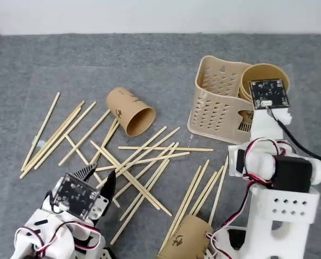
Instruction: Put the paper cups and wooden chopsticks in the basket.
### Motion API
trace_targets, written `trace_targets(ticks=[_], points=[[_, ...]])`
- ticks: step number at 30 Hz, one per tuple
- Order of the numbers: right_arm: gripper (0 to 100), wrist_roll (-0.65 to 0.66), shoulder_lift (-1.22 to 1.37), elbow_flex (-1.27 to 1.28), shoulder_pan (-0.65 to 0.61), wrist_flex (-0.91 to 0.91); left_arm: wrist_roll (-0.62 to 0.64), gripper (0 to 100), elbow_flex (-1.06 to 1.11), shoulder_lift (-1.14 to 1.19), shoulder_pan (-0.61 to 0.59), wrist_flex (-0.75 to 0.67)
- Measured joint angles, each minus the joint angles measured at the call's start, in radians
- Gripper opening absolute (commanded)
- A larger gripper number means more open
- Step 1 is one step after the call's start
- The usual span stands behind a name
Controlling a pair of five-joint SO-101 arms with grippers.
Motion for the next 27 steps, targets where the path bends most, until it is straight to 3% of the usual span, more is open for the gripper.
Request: trace_targets(ticks=[7,11,18,27], points=[[16.1,0.0,-0.002,0.0,0.018,0.0,-0.11,13,-0.002,0.015,0.13,0.009],[16.1,0.0,-0.002,0.0,0.044,0.0,-0.126,13,-0.011,0.175,0.198,0.009],[16.1,0.0,-0.002,0.012,0.048,0.0,-0.127,13,-0.25,0.554,0.284,0.087],[16.1,0.0,-0.002,0.015,0.046,0.0,-0.201,14,-0.433,0.66,0.486,0.189]])
